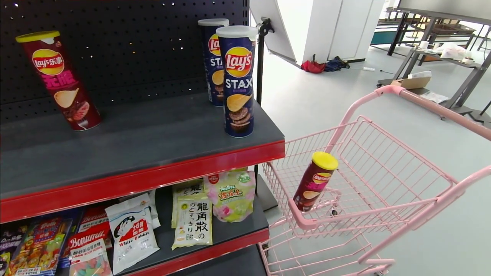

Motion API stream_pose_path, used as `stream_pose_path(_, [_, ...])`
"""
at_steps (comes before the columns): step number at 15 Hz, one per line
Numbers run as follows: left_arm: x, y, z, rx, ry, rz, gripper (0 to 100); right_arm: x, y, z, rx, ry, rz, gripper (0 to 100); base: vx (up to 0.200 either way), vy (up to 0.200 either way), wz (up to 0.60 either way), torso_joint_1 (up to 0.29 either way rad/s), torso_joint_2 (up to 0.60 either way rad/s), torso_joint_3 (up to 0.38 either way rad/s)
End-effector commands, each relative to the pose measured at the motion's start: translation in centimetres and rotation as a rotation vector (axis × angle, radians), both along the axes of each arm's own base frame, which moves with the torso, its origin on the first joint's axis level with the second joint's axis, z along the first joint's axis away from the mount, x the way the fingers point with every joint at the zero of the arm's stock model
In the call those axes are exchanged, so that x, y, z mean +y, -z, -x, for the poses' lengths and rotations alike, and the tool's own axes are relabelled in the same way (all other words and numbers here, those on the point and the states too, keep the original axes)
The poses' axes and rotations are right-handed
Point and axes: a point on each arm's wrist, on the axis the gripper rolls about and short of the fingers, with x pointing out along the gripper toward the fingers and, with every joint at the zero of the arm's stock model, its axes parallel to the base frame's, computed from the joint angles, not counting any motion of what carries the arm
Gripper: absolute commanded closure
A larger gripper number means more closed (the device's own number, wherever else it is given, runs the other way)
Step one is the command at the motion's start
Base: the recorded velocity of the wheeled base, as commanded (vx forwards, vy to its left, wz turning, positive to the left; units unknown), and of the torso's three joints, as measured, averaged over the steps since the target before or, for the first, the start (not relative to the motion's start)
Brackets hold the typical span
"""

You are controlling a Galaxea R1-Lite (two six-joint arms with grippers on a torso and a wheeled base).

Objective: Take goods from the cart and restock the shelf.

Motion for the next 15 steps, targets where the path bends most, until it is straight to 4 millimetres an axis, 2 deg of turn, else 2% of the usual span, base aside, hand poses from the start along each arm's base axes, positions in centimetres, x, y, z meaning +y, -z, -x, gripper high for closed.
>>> stream_pose_path(1, [0.0,0.0,0.0,0.001,-0.001,0.000,0,0.0,0.0,0.0,0.000,0.000,0.002,0,0.000,0.000,0.00,0.000,0.00,0.000])
stream_pose_path(11, [0.0,0.0,0.0,0.001,-0.001,0.000,0,0.0,-0.5,0.1,-0.019,-0.005,0.043,0,0.000,0.000,0.00,0.000,0.00,0.000])
stream_pose_path(12, [0.0,0.0,0.0,0.001,-0.001,-0.001,0,0.0,-5.0,0.2,-0.036,-0.024,0.042,0,0.000,0.000,0.00,0.000,0.00,0.000])
stream_pose_path(13, [0.0,0.0,0.0,0.001,-0.001,-0.001,0,0.0,-9.5,-1.8,0.020,-0.011,-0.001,0,0.000,0.000,0.00,0.000,0.00,0.000])
stream_pose_path(14, [0.0,0.0,0.0,0.001,-0.001,-0.001,0,0.1,-12.7,-3.5,0.038,-0.032,-0.030,0,0.000,0.000,0.00,0.000,0.00,0.000])
stream_pose_path(15, [0.0,0.0,0.0,0.001,-0.001,-0.001,0,0.1,-14.3,-5.5,0.081,-0.055,-0.022,0,0.000,0.000,0.00,0.000,0.00,0.000])
